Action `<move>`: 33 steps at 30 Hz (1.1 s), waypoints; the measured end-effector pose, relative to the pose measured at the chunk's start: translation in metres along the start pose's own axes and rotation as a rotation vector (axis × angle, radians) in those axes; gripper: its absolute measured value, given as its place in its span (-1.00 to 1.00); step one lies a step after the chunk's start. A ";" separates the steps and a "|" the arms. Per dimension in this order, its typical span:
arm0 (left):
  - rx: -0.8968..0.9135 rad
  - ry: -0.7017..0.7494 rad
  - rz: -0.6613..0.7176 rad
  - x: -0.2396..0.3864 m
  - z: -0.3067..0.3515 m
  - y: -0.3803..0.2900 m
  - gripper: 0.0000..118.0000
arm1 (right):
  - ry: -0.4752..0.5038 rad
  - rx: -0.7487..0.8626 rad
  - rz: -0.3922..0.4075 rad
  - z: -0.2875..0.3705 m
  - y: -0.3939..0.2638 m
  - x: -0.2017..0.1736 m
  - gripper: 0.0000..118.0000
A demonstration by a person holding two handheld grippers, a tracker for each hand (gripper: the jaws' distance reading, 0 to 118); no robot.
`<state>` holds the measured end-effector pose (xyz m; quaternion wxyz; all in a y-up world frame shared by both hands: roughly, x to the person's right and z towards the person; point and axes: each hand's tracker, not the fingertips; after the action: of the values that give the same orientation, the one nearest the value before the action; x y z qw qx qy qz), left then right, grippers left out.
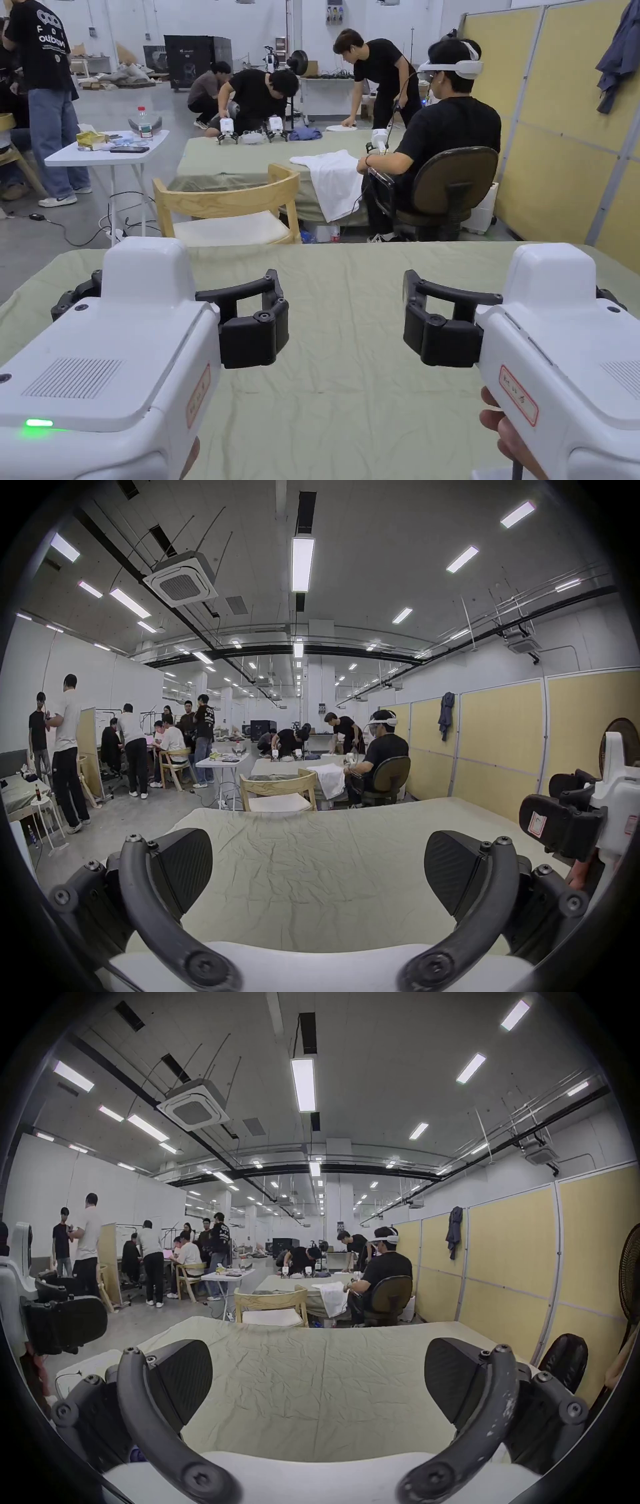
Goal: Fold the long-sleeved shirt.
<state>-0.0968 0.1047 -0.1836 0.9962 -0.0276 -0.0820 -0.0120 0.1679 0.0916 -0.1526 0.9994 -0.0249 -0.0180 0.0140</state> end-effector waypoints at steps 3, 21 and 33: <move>0.008 0.002 -0.006 0.001 0.001 0.001 1.00 | -0.001 0.006 0.029 -0.001 -0.002 -0.003 1.00; -0.004 -0.005 -0.008 0.003 0.002 0.004 1.00 | -0.006 0.015 0.028 0.001 -0.002 -0.004 1.00; 0.005 -0.001 -0.016 0.004 0.002 0.002 1.00 | -0.012 0.016 -0.005 0.002 0.000 0.000 1.00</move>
<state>-0.0927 0.1067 -0.1811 0.9961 -0.0246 -0.0828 -0.0198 0.1683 0.0916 -0.1504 0.9995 -0.0169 -0.0241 0.0120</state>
